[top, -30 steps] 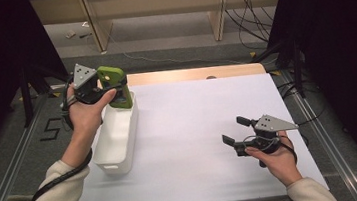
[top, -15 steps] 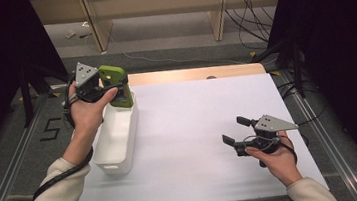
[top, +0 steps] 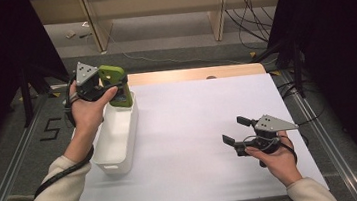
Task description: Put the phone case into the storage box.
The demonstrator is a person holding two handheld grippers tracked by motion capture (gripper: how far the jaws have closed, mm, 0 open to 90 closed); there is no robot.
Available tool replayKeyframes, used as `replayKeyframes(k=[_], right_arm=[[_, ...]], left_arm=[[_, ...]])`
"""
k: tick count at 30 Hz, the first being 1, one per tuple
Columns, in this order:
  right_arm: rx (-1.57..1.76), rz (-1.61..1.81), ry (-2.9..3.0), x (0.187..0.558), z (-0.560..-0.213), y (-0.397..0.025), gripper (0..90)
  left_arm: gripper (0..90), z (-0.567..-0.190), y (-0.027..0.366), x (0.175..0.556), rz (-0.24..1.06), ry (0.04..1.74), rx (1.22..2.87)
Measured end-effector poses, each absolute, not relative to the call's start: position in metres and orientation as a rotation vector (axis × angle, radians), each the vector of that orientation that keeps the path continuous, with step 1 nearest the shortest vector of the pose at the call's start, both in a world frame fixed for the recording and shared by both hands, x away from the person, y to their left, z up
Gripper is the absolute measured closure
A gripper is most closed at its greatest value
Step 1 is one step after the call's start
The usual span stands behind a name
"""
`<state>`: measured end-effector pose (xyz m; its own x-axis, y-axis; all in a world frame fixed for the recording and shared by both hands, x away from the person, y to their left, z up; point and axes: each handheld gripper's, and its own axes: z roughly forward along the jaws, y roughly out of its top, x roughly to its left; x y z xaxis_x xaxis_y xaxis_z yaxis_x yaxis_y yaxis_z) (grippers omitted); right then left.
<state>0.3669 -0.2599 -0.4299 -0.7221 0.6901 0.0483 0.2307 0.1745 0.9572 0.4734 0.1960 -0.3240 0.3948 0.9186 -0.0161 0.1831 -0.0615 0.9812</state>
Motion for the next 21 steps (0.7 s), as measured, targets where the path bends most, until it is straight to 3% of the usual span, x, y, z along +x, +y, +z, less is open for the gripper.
replayKeyframes(k=[21], right_arm=[[0.87, 1.566, 2.062, 0.3669, -0.4299, -0.26, 14.3]], left_arm=[[16.2, -0.3297, 0.2002, 0.4827, 0.837, 1.055, 1.541]])
